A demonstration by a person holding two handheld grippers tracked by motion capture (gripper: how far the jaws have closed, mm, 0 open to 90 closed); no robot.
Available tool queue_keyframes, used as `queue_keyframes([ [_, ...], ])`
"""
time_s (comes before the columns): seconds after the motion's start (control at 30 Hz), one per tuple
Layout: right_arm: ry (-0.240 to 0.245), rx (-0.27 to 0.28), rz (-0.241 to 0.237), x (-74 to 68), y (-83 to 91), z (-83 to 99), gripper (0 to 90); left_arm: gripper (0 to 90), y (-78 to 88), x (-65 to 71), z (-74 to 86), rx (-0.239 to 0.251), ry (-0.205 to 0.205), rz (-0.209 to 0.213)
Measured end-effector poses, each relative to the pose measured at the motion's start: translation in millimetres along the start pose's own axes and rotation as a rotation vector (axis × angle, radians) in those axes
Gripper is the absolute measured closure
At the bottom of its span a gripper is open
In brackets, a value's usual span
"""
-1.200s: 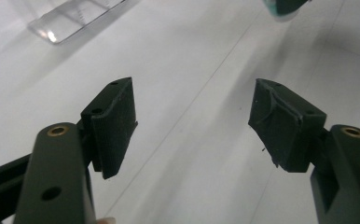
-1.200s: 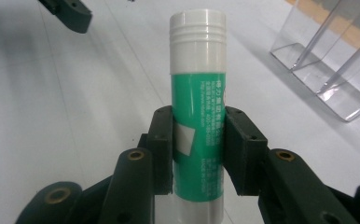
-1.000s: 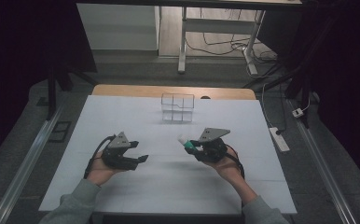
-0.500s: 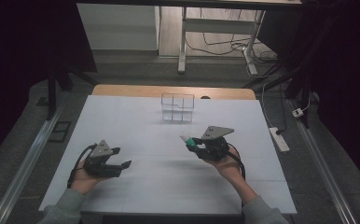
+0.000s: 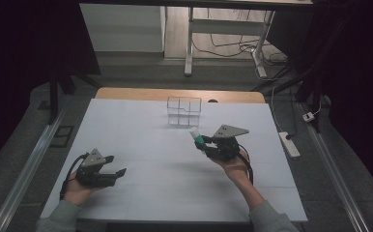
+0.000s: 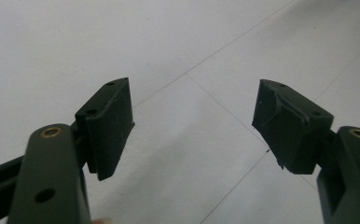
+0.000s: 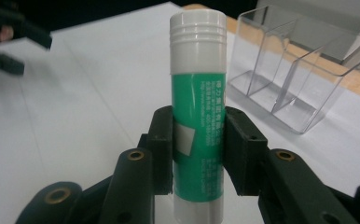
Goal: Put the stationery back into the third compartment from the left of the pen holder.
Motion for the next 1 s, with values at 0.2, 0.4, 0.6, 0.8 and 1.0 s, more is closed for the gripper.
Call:
queue_keyframes([
  [0.2, -0.052, 0.060, 0.041, 12.8, -1.0, -8.5, 65.2, 27.8, 1.8, -4.1, 0.4, 0.009, 0.019, -0.013],
  [0.4, -0.070, 0.122, 0.074, 26.0, -5.2, -17.7, 65.1, 27.7, 1.3, -5.4, 2.3, 0.001, 0.025, -0.011],
  [0.6, -0.117, 0.170, 0.110, 42.5, -10.8, -21.3, 65.1, 27.7, 0.9, -7.5, 4.1, -0.005, 0.030, -0.011],
  [0.8, -0.138, 0.202, 0.130, 53.9, -20.5, -27.5, 65.1, 27.6, -0.1, -6.8, 4.8, -0.012, 0.023, -0.006],
  [1.0, -0.157, 0.212, 0.130, 61.5, -32.0, -33.1, 65.1, 27.4, -1.4, -7.0, 5.4, -0.020, 0.024, -0.001],
])
Point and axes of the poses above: each handheld gripper's, and its own axes: y roughly backward along the jaws, z roughly out of its underside, x roughly to its right, the point moved 2 cm from there along -y, roughly forward along the jaws, and after that the axes turned 8 degrees about y, right-handed, at the moved point
